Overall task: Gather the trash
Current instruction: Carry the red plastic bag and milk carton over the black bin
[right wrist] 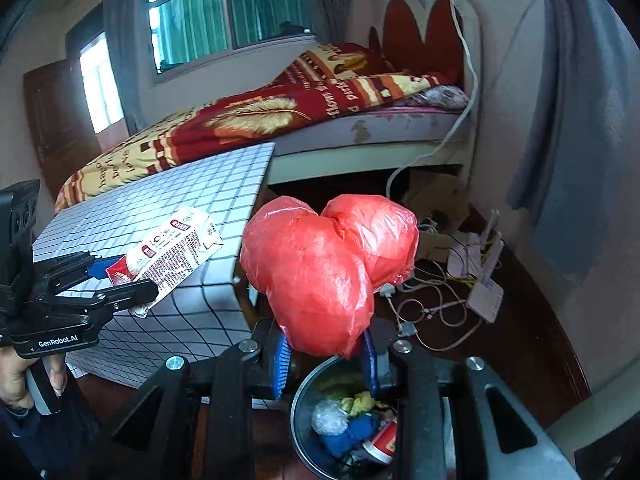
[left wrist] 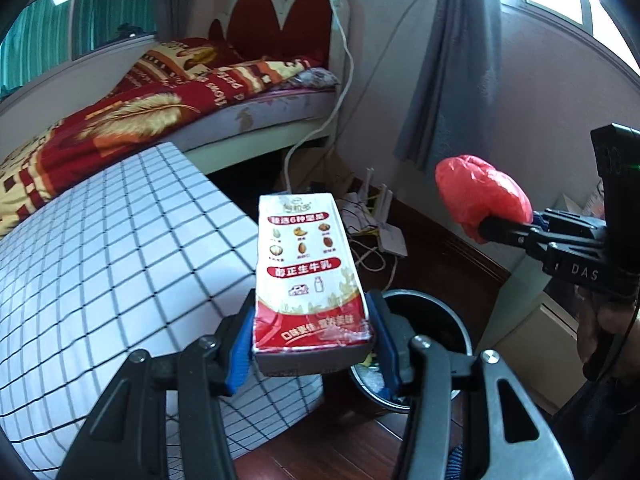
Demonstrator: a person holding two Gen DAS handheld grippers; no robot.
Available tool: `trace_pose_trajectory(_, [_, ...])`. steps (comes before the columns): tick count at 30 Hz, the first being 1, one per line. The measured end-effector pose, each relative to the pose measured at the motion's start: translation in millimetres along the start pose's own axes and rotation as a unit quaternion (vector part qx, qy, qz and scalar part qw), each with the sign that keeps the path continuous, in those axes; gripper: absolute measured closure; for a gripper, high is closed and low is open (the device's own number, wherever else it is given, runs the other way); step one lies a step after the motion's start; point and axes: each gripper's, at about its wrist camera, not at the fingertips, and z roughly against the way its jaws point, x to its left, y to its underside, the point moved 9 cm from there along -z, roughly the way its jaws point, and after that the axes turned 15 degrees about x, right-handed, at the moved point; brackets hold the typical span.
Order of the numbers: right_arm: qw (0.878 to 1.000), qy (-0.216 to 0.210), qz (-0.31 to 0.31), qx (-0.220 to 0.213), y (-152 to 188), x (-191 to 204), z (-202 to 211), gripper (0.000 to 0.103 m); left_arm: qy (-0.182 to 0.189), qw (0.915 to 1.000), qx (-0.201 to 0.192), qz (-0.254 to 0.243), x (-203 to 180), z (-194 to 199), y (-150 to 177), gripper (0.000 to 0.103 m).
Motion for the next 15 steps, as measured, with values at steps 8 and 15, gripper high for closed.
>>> trace_pose_trajectory(8, [0.999, 0.022, -0.025, 0.012, 29, -36, 5, 0.072, 0.027, 0.9990, 0.019, -0.030, -40, -23, 2, 0.050])
trace_pose_trajectory(15, [0.998, 0.043, -0.044, 0.033, 60, -65, 4, 0.072, 0.048, 0.9967, 0.041, -0.052, -72, -46, 11, 0.050])
